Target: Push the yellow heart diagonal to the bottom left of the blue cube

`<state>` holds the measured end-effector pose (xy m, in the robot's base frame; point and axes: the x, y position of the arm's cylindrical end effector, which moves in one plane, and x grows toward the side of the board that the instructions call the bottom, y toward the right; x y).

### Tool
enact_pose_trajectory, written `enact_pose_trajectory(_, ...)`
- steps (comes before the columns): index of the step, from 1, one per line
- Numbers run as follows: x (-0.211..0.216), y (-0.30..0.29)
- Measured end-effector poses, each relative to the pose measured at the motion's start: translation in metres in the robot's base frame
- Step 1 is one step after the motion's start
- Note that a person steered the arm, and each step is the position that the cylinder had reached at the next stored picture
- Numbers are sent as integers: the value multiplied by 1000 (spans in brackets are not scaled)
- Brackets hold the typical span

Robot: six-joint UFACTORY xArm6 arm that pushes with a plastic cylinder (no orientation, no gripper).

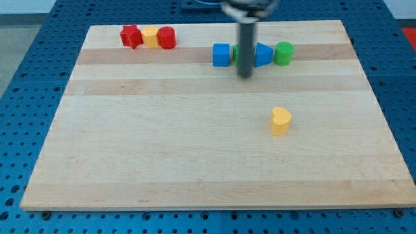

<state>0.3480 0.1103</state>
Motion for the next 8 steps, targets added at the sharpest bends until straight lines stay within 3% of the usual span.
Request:
enact_pose_trajectory(1,32,93)
enact_pose_trajectory(2,90,118)
enact_pose_trajectory(3,134,93)
enact_pose_trajectory(8,133,-38)
